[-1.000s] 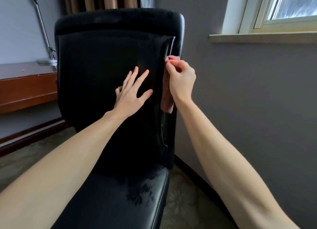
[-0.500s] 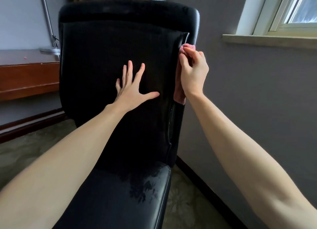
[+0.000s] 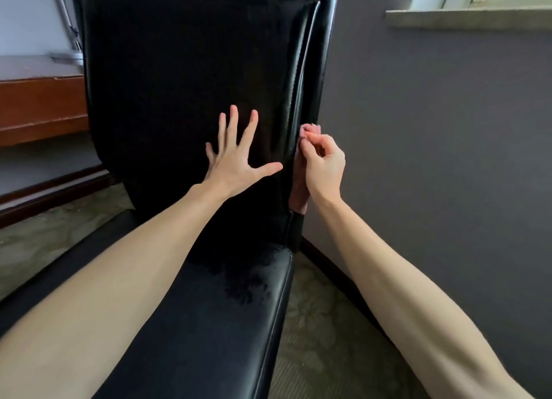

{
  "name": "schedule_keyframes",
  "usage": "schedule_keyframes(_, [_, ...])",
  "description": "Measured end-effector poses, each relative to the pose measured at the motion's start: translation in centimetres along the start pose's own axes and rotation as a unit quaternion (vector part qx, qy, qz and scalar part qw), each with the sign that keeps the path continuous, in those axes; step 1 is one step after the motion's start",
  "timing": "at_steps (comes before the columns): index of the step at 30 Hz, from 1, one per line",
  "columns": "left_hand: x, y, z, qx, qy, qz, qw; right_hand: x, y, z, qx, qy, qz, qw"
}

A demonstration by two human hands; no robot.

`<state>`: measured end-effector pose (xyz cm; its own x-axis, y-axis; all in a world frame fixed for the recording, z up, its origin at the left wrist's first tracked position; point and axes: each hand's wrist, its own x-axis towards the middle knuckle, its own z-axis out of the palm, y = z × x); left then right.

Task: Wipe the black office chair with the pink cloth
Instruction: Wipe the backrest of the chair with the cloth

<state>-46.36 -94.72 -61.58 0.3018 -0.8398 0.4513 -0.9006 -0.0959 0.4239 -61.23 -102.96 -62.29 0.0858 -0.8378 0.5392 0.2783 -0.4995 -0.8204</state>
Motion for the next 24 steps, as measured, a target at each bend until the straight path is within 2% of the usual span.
schedule_keyframes(2, [0.0, 0.0, -0.2, 0.002, 0.001, -0.002, 1.0, 1.3, -1.0, 0.7, 0.019, 0.003, -0.026, 0.999])
schedule_keyframes(4, [0.0, 0.1, -0.2, 0.0, 0.001, -0.003, 1.0, 0.4, 0.3, 0.7, 0.007, 0.004, -0.008, 1.0])
schedule_keyframes(7, [0.1, 0.1, 0.1, -0.006, -0.002, -0.001, 1.0, -4.8, 6.1, -1.4, -0.056, 0.01, 0.085, 0.995])
schedule_keyframes(10, [0.1, 0.2, 0.3, -0.002, 0.002, -0.003, 1.0, -8.2, 9.2, -2.9, -0.063, 0.005, 0.179, 0.982])
schedule_keyframes(13, [0.1, 0.1, 0.1, -0.001, 0.006, -0.002, 1.0, -7.3, 8.1, -2.3, -0.039, 0.015, 0.169, 0.985])
schedule_keyframes(16, [0.1, 0.0, 0.0, -0.003, 0.007, -0.003, 1.0, -5.9, 6.3, -1.4, 0.037, 0.038, 0.128, 0.99])
schedule_keyframes(18, [0.1, 0.2, 0.1, -0.004, 0.007, -0.004, 1.0, -6.2, 7.1, -1.4, 0.032, 0.044, 0.121, 0.991])
schedule_keyframes(21, [0.1, 0.2, 0.3, -0.014, 0.005, -0.004, 1.0, -8.2, 10.2, -2.5, -0.027, 0.031, 0.187, 0.981])
schedule_keyframes(24, [0.0, 0.1, 0.2, -0.013, 0.009, 0.0, 1.0, -8.8, 11.2, -3.4, -0.013, 0.019, 0.244, 0.969])
